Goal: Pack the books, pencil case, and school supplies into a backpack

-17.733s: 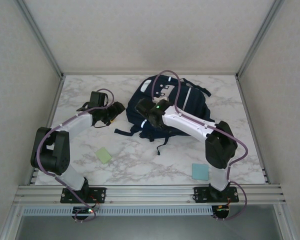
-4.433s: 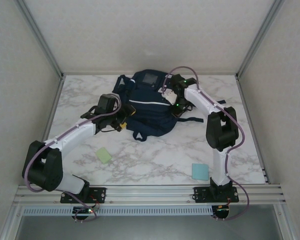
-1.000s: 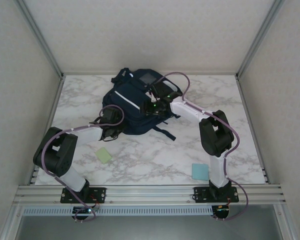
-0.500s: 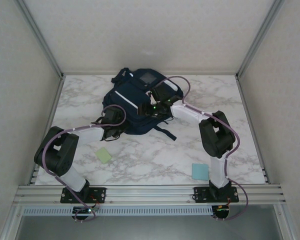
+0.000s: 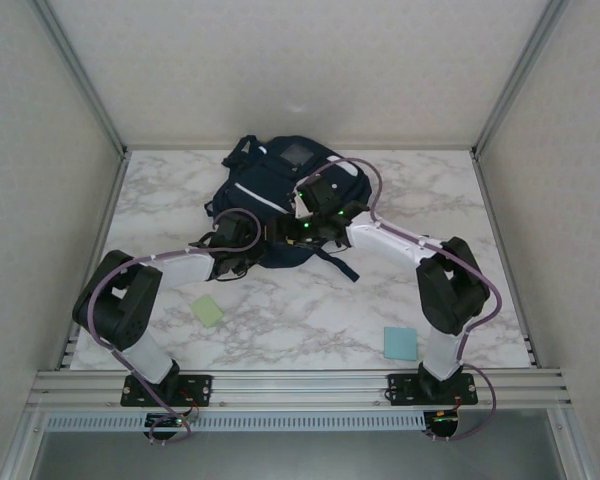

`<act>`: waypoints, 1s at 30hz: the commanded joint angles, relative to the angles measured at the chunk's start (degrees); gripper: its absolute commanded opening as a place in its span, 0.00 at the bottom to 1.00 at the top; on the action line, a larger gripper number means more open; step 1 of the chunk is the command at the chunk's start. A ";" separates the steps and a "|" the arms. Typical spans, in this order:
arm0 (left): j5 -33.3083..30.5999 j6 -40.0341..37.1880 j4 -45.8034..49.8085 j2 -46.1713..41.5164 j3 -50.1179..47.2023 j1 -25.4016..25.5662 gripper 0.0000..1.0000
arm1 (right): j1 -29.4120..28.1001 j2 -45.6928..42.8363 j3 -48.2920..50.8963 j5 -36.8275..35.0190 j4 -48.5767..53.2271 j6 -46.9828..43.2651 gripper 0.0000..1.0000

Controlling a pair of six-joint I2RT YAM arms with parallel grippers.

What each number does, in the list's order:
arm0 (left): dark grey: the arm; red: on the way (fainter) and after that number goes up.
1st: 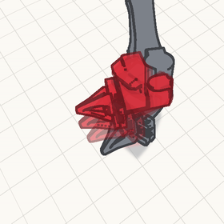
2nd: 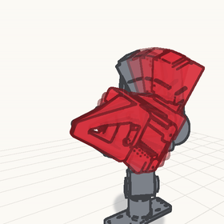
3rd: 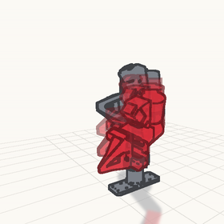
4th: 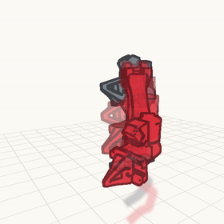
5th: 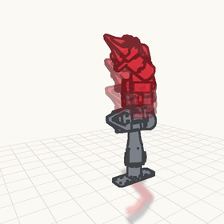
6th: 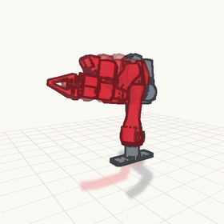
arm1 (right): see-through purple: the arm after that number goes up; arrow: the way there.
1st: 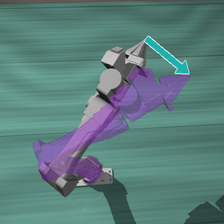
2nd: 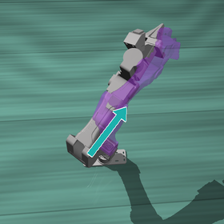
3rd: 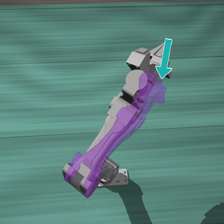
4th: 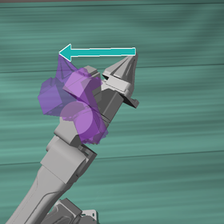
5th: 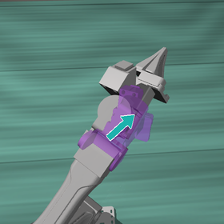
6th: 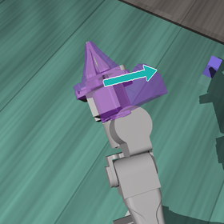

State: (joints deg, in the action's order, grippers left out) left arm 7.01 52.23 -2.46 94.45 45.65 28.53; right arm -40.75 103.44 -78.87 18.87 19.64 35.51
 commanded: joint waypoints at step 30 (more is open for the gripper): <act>3.10 -0.36 -0.75 -0.69 1.93 1.87 0.12 | 4.97 7.80 -1.14 7.42 -11.14 -1.85 0.91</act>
State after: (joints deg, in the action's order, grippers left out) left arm 8.54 52.25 -1.93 93.43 45.71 29.36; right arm -32.01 113.99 -82.91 18.24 11.94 30.92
